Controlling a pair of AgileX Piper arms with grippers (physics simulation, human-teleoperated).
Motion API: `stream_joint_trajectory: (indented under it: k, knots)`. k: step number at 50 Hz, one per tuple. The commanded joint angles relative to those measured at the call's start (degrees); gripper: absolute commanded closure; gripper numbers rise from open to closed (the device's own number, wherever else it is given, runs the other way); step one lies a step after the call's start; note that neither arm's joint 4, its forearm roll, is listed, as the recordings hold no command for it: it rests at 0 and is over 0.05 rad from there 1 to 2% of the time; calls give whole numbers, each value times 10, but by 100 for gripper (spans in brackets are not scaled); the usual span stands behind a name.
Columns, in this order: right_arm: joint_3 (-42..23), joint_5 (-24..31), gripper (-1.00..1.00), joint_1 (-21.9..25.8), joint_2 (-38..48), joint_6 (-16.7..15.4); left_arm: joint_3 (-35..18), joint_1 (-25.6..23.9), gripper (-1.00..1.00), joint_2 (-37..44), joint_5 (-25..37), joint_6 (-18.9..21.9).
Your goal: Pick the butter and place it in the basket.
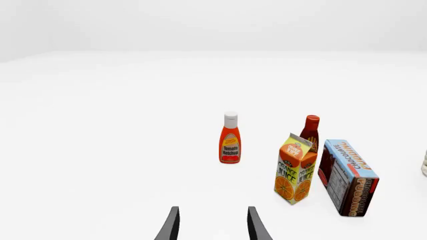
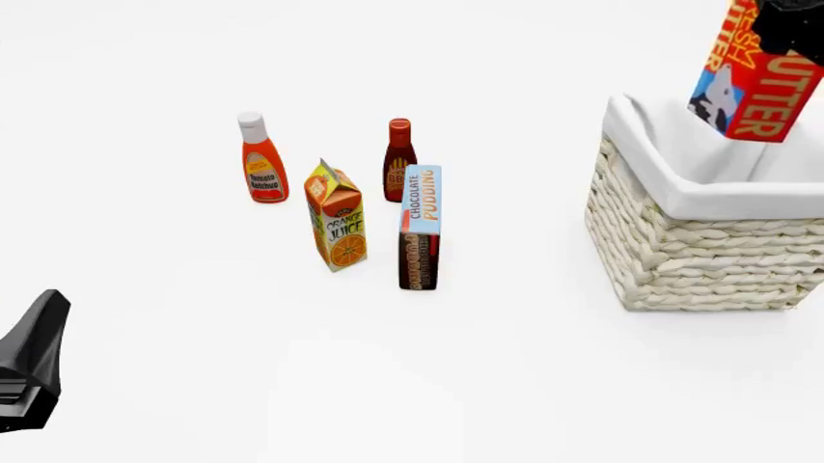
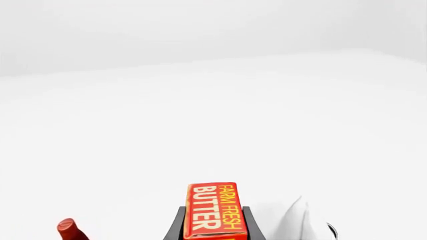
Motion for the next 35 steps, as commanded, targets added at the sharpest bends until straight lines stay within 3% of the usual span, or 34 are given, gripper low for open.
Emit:
stream_joint_trajectory:
  k: [1, 35]
  knots:
    - [-8, -7, 100, -3, 3, 13, 0, 0, -100, 0, 0, 0]
    - [-6, -17, 100, -8, 20, 16, 0, 0, -100, 0, 0, 0]
